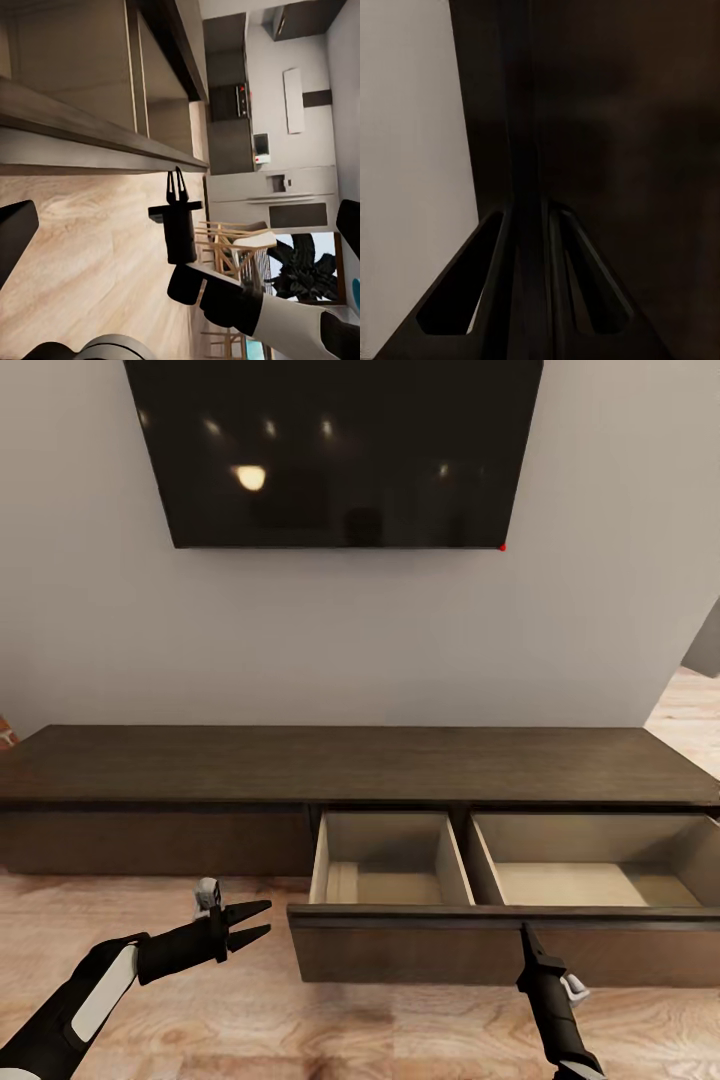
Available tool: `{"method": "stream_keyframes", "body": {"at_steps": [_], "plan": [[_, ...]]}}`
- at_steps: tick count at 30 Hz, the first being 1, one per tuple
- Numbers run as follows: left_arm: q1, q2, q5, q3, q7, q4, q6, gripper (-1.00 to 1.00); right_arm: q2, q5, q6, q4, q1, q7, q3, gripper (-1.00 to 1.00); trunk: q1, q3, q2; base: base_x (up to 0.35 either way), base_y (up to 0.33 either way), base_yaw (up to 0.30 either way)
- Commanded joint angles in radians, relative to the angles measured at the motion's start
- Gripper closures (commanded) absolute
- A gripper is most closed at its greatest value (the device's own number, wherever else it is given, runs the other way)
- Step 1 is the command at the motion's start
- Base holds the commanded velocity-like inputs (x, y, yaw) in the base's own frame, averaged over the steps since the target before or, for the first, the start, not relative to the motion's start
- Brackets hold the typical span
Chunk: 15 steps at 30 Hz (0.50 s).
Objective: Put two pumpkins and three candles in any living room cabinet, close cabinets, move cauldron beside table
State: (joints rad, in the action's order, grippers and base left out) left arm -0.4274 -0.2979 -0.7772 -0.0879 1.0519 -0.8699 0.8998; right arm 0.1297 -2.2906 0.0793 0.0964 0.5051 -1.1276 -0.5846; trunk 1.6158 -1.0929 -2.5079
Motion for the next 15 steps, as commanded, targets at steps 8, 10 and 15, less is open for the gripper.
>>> {"method": "stream_keyframes", "body": {"at_steps": [8,10,15], "plan": [[-0.001,0.0,-0.005,-0.003,0.0,0.0,0.005,-1.0,0.001,-0.013,0.01,-0.009,0.0,0.0,-0.001,1.0,0.0,-0.001,0.0,-0.012,0.0,0.0],[-0.001,0.0,-0.005,-0.003,0.0,0.0,0.005,-1.0,0.001,-0.013,0.01,-0.009,0.0,0.0,-0.001,1.0,0.0,-0.001,0.0,-0.112,0.0,0.0],[-0.001,0.0,-0.005,-0.003,0.0,0.0,0.005,-1.0,0.001,-0.013,0.01,-0.009,0.0,0.0,-0.001,1.0,0.0,-0.001,0.0,-0.089,0.0,0.0]]}}
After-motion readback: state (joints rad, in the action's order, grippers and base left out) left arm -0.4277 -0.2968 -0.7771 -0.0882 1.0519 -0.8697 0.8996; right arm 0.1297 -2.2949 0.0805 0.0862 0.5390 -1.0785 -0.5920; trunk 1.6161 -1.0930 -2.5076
